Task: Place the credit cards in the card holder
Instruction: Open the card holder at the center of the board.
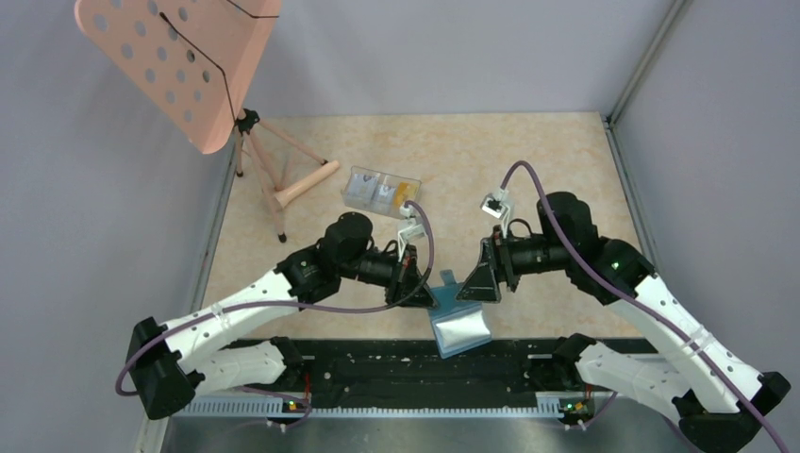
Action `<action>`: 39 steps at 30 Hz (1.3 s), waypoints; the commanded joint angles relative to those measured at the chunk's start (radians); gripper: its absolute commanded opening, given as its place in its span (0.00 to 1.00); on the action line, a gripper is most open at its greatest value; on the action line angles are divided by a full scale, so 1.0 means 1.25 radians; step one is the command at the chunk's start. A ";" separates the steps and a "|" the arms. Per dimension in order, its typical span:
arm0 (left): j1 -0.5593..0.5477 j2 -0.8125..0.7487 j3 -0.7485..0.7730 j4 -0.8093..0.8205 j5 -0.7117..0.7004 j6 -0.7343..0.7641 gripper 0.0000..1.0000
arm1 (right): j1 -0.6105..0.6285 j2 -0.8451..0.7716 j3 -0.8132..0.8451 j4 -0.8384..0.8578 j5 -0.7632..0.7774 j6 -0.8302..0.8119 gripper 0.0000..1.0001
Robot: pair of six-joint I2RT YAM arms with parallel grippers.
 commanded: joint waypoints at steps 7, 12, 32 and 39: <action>0.005 0.004 0.076 0.028 0.049 0.002 0.00 | -0.008 0.015 -0.065 0.106 -0.144 0.018 0.37; 0.005 -0.003 0.076 0.016 0.009 0.004 0.10 | -0.008 0.016 -0.071 0.113 -0.117 0.031 0.00; 0.005 -0.075 -0.022 -0.134 -0.331 -0.100 0.91 | -0.008 -0.118 -0.110 0.189 0.173 0.195 0.00; 0.005 -0.018 -0.004 -0.117 -0.254 -0.111 0.82 | -0.008 -0.119 -0.123 0.213 0.171 0.218 0.00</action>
